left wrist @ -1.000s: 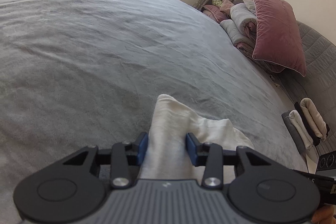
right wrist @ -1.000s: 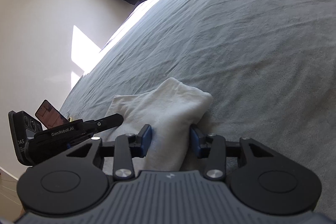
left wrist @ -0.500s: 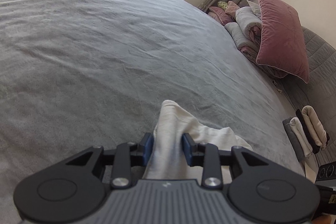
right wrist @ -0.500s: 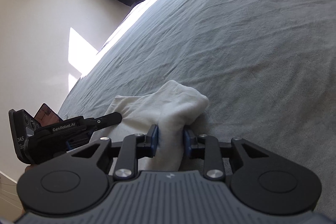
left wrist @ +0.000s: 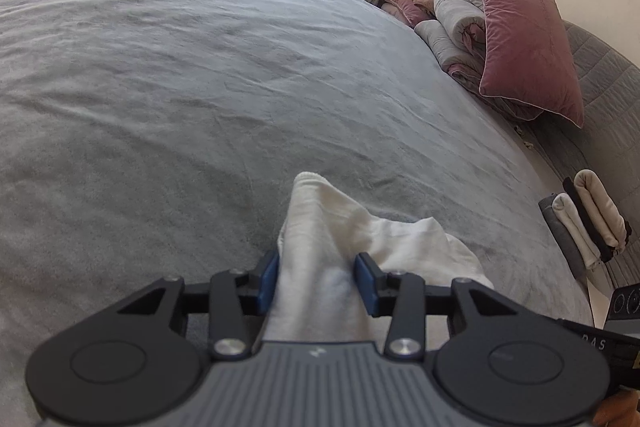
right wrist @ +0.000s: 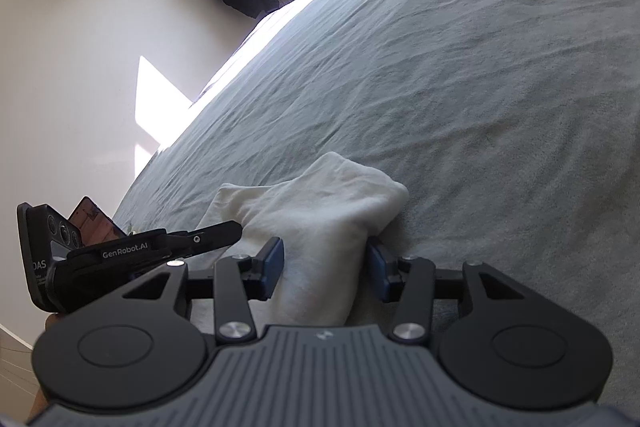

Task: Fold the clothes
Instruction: 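Grasp the folded pants bundle with the left gripper while the right gripper grasps beside it, then lift the folded pants with both grippers and carry them toward the clothes stack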

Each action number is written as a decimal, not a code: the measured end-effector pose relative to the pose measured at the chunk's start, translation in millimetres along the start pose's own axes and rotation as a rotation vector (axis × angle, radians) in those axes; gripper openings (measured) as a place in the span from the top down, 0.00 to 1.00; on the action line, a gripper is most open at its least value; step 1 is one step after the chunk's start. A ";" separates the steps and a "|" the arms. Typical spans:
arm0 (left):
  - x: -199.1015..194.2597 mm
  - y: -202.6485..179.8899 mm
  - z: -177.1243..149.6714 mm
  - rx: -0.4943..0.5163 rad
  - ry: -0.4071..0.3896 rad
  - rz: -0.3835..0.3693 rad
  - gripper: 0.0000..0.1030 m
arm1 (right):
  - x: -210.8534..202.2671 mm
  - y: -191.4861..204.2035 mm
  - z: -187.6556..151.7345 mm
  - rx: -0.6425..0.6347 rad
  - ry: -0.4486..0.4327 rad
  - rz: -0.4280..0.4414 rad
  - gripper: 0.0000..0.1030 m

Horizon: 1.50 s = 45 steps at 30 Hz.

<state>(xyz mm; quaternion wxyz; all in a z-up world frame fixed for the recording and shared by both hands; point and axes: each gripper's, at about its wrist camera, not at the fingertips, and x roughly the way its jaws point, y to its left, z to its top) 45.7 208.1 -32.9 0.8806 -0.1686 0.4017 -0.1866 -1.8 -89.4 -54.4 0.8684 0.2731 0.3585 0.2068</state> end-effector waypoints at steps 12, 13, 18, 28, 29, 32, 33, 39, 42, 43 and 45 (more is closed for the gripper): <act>-2.4 -25.8 -6.0 -0.002 -0.064 0.080 0.81 | -0.1 13.4 -6.5 -0.028 -0.016 0.002 0.77; -3.6 -28.6 -5.2 -0.003 -0.070 0.076 0.81 | -3.7 15.5 -5.6 -0.041 -0.024 0.006 0.77; -9.9 -42.9 -1.3 -0.008 -0.101 0.060 0.82 | -16.2 24.6 -1.3 -0.073 -0.055 0.026 0.78; -21.1 -75.1 4.9 0.000 -0.159 0.026 0.82 | -48.7 30.2 7.3 -0.110 -0.142 0.012 0.78; -21.7 -79.9 4.9 0.008 -0.163 0.022 0.82 | -52.0 29.9 8.3 -0.114 -0.150 0.007 0.78; -22.7 -93.9 4.7 0.030 -0.173 0.011 0.82 | -64.7 26.9 12.0 -0.120 -0.176 -0.009 0.78; -22.6 -98.6 4.5 0.036 -0.176 0.007 0.82 | -68.3 26.0 13.0 -0.119 -0.184 -0.011 0.78; -19.4 -120.9 4.3 0.051 -0.181 -0.020 0.82 | -88.1 15.9 17.9 -0.120 -0.224 -0.026 0.78; -17.0 -129.9 3.5 0.060 -0.179 -0.034 0.82 | -95.9 8.4 19.5 -0.121 -0.236 -0.044 0.78; -15.6 -133.6 3.2 0.065 -0.179 -0.035 0.82 | -97.9 6.7 20.1 -0.121 -0.240 -0.050 0.78; -13.9 -139.3 3.1 0.073 -0.179 -0.041 0.82 | -101.4 4.2 21.2 -0.121 -0.248 -0.058 0.78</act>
